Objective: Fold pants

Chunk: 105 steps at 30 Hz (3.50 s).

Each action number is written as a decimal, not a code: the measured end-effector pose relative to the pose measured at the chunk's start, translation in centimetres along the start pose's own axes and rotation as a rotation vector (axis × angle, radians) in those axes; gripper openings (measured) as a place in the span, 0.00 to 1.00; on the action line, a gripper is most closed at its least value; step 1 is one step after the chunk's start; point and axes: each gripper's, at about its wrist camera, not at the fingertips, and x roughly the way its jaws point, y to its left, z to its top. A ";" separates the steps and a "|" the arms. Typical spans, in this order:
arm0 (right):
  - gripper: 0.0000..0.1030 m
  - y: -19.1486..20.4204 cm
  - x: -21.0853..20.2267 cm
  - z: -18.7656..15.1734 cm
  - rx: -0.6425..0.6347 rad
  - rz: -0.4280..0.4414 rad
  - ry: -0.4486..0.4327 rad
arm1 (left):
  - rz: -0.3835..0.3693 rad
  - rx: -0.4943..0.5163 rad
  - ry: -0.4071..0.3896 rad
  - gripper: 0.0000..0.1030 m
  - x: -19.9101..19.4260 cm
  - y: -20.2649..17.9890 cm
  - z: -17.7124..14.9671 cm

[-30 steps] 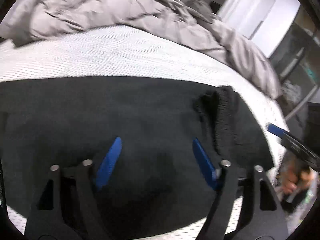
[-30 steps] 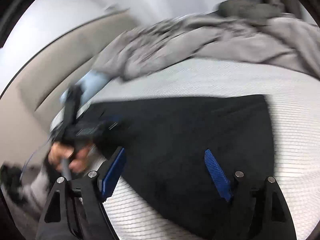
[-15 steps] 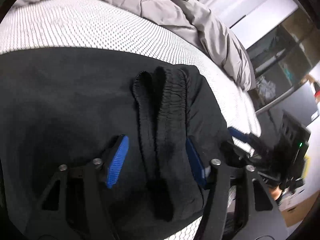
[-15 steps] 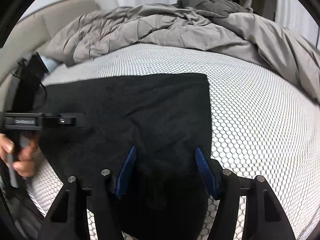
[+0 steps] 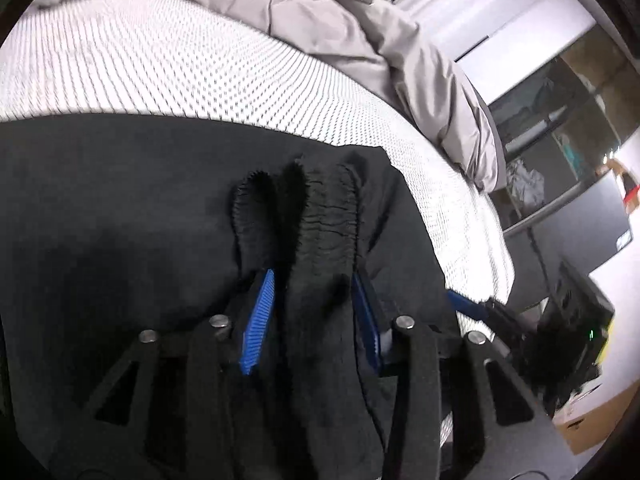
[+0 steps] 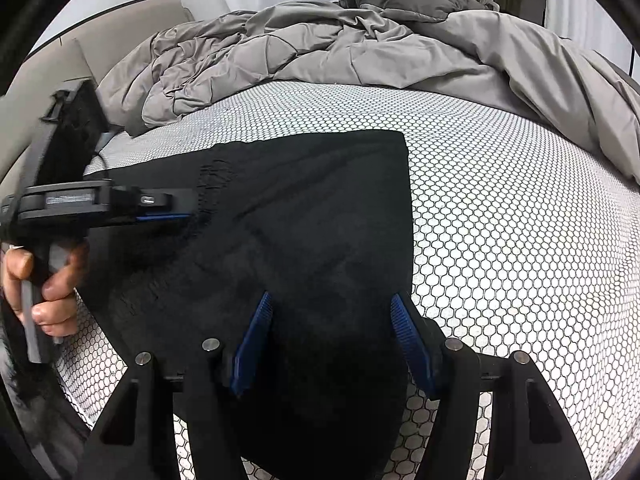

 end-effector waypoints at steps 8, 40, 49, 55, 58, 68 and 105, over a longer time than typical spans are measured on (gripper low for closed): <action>0.62 -0.2 0.1 -0.1 0.006 0.010 0.006 | 0.024 0.075 -0.041 0.03 -1.4 -1.2 -0.1; 0.66 0.4 0.3 -0.2 0.004 0.021 0.017 | -0.034 -0.038 0.014 0.11 -0.4 2.3 -0.2; 0.66 0.1 -0.3 0.2 0.033 0.068 -0.011 | -0.019 0.045 -0.046 0.07 -3.7 1.5 0.3; 0.66 0.6 -1.6 1.2 0.075 0.151 -0.069 | 0.093 0.021 -0.178 0.06 -11.8 4.9 1.0; 0.66 2.0 -0.3 1.3 0.038 0.146 -0.029 | 0.173 -0.038 -0.154 0.07 -12.8 8.7 0.9; 0.68 3.5 1.6 1.1 0.007 0.130 0.030 | 0.268 0.001 -0.143 0.11 -13.9 12.1 -0.1; 0.55 0.5 -4.7 -4.5 0.054 0.438 0.005 | 0.182 0.205 -0.029 0.72 -2.3 -3.9 -4.7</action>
